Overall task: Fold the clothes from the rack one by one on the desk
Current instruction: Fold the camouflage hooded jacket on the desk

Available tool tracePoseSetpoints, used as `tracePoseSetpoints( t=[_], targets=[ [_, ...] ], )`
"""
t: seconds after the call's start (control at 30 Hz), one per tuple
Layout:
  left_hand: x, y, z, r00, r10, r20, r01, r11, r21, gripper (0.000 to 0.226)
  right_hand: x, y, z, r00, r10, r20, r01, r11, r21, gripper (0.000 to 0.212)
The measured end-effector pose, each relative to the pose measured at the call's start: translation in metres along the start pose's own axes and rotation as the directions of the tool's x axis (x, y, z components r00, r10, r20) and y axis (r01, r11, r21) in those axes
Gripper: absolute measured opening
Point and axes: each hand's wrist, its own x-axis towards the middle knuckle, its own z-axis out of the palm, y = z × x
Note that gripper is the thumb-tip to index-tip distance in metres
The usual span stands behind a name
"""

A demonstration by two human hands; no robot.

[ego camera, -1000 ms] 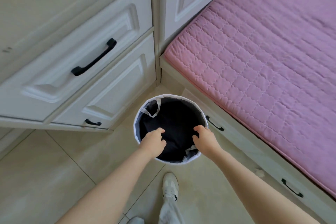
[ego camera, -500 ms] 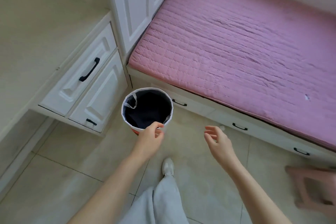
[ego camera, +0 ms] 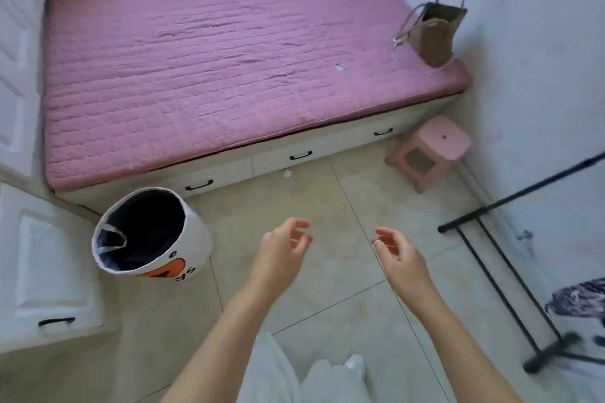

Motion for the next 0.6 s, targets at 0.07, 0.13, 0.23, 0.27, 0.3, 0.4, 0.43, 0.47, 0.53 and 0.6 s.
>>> tracePoseSetpoints(
  t=[0.07,0.13,0.23,0.27,0.3,0.4,0.43,0.47,0.53,0.6],
  targets=[
    [-0.003,0.015,0.029,0.997,0.032,0.064,-0.034,0.999,0.031,0.016,-0.013,0.024,-0.03,0.997,0.052,-0.057,-0.05,0.998,0.033,0.025],
    [-0.013,0.052,0.087,0.984,0.084,0.158,-0.096,0.993,0.072,0.017,-0.037,0.062,-0.084,0.981,0.117,-0.157,-0.102,0.99,0.098,0.026],
    [-0.027,0.082,0.147,0.964,0.11,0.242,-0.132,0.988,0.077,0.018,-0.055,0.106,-0.136,0.956,0.188,-0.225,-0.156,0.976,0.153,0.026],
    [-0.037,0.1,0.179,0.953,0.118,0.28,-0.147,0.985,0.084,0.019,-0.067,0.126,-0.163,0.942,0.214,-0.259,-0.171,0.969,0.177,0.025],
    [-0.044,0.112,0.205,0.941,0.122,0.316,-0.154,0.985,0.076,0.019,-0.075,0.141,-0.184,0.93,0.229,-0.286,-0.181,0.966,0.186,0.025],
    [-0.062,0.142,0.269,0.904,0.146,0.403,-0.197,0.976,0.089,0.02,-0.088,0.178,-0.235,0.906,0.263,-0.333,-0.196,0.956,0.22,0.025],
    [-0.068,0.153,0.291,0.887,0.156,0.435,-0.216,0.972,0.092,0.02,-0.093,0.19,-0.254,0.894,0.275,-0.354,-0.201,0.952,0.231,0.026],
    [-0.075,0.167,0.319,0.864,0.159,0.477,-0.234,0.967,0.102,0.02,-0.099,0.204,-0.276,0.879,0.283,-0.383,-0.202,0.95,0.239,0.025],
    [-0.087,0.19,0.362,0.824,0.16,0.543,-0.27,0.954,0.129,0.021,-0.108,0.227,-0.314,0.853,0.315,-0.417,-0.218,0.94,0.263,0.024],
    [-0.092,0.207,0.394,0.785,0.175,0.594,-0.323,0.934,0.152,0.023,-0.111,0.244,-0.343,0.827,0.328,-0.457,-0.218,0.936,0.276,0.022]
  ],
)
